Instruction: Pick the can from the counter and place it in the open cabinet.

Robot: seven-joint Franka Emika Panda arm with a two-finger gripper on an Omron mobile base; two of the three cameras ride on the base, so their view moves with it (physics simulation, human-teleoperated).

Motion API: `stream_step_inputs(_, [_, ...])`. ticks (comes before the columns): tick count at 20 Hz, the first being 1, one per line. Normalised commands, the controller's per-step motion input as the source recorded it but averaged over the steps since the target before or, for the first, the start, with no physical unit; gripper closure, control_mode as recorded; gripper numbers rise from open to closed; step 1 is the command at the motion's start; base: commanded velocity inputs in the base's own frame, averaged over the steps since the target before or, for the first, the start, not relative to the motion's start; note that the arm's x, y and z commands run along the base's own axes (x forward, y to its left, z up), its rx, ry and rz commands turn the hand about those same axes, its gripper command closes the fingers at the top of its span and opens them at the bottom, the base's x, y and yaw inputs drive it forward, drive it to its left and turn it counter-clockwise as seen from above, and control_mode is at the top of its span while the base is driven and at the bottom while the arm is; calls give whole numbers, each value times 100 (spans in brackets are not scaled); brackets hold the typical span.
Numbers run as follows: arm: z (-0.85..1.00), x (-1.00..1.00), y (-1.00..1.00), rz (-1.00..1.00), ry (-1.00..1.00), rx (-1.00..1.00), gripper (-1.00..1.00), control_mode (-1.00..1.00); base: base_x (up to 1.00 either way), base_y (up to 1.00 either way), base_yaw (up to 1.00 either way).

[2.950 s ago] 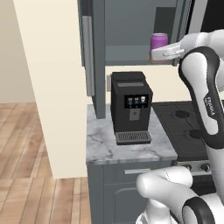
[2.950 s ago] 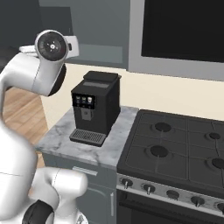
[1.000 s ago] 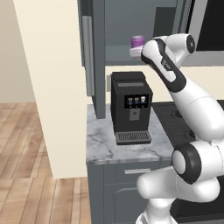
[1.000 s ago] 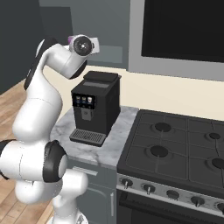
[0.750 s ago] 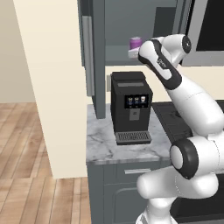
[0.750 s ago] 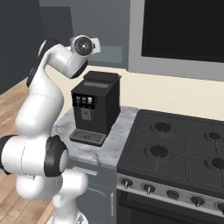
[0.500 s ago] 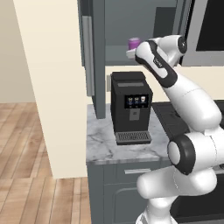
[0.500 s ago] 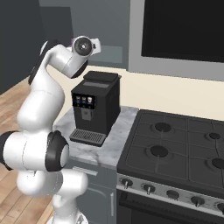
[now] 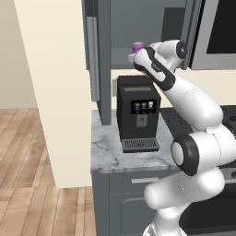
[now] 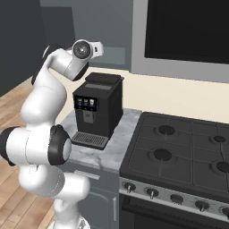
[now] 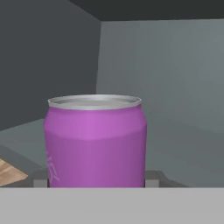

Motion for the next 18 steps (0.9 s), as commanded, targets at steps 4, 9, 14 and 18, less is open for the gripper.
stream_step_inputs(4, [-8,37,0,-8,1,0,100,-100,0,0,0])
stream_step_inputs(9, [-1,41,0,-5,4,0,100,-100,0,0,0])
stream_step_inputs(14, [0,36,0,-4,5,0,100,-100,0,0,0])
stream_step_inputs(18, [0,35,-1,-2,4,0,100,-100,0,0,0])
